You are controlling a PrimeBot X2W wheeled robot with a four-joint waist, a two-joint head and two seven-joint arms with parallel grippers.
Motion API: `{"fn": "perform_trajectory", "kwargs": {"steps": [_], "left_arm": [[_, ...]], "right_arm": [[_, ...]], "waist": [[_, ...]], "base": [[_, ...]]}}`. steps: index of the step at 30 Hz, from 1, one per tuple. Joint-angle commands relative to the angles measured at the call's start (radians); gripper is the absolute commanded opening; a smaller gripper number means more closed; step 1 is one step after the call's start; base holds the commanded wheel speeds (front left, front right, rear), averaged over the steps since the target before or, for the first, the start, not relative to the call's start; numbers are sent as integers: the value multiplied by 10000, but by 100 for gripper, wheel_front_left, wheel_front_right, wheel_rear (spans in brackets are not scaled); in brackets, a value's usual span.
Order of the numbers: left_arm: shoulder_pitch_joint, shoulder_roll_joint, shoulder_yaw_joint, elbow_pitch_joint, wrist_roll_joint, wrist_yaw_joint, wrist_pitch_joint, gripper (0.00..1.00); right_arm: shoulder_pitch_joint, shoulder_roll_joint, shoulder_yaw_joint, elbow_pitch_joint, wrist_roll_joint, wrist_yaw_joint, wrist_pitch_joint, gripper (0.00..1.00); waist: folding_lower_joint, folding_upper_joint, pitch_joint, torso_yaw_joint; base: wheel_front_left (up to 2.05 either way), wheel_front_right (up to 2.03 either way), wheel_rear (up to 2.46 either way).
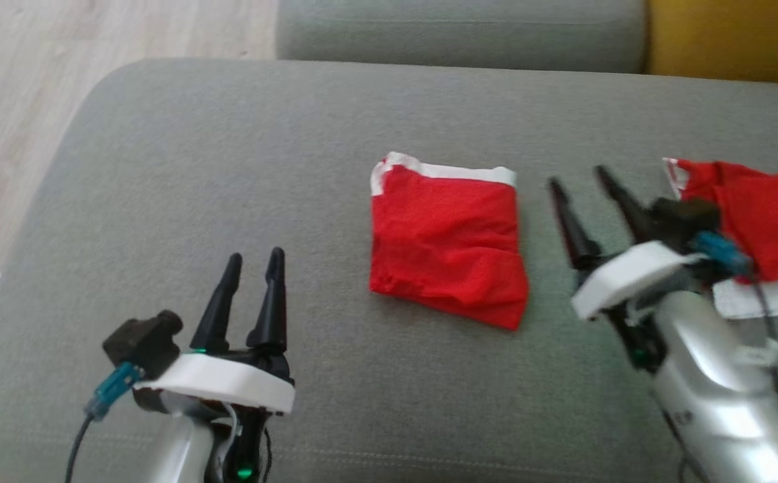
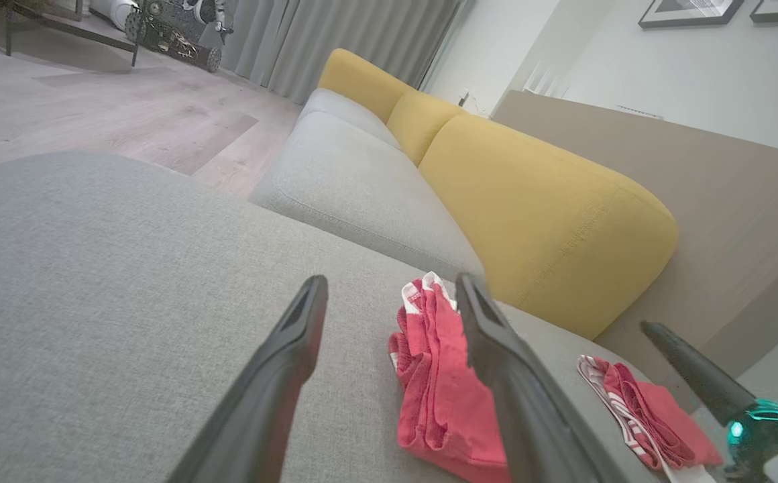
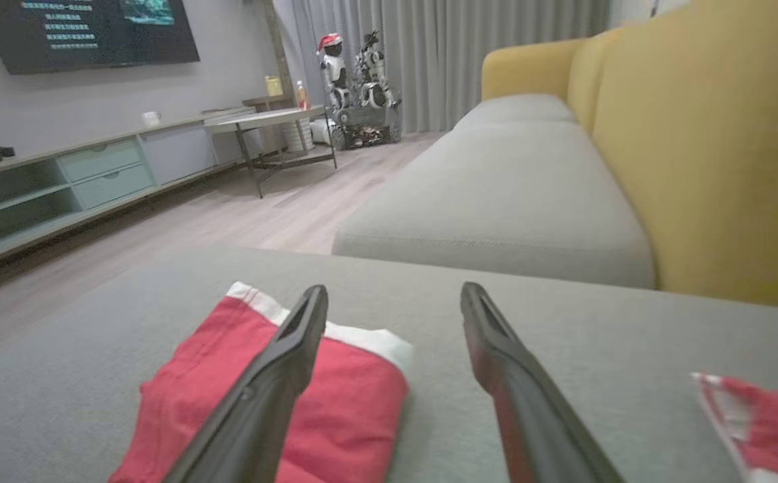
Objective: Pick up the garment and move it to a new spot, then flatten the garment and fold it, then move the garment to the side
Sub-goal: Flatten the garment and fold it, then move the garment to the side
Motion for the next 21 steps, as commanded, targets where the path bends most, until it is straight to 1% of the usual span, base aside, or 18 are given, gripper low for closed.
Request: {"fn": "perform_trajectory", "kwargs": {"steps": [1,4,7,10,12,16,21], "left_arm": [[-439,45,477,-406,100,33,-120,100],[-368,45,596,-477,223,25,-120,100],[-270,45,647,-534,387,-14,-120,100],[-143,45,645,-554,732,-74,-120,100],[34,45,703,-612,970,-88,-120,100],[231,45,748,-722,1214,-75,-120,100],[326,45,739,-762,1321,-39,-120,100]], "right_arm": [[393,-76,-535,-801,-551,-7,-131,100],[1238,-152,-1707,-1816,-1589,-7,-134,100],[2098,73,-2739,-2750,-2359,-7,-135,100],[2808,215,-3395,-3635,-3384,-7,-135,100],[3415,559,-3980,-4219,-4003,-7,-136,100],[3879,807,-4258,-4698,-4669,-7,-136,100],[4071,1025,-4349,-4912,-4908,-7,-136,100]], "waist": [[0,0,-107,-309],[0,0,-143,-539],[0,0,-138,-711],[0,0,-129,-833],[0,0,-132,-927],[0,0,-145,-1014],[0,0,-148,-1029]], "base": [[0,0,0],[0,0,0],[0,0,0],[0,0,0],[0,0,0],[0,0,0],[0,0,0]]}}
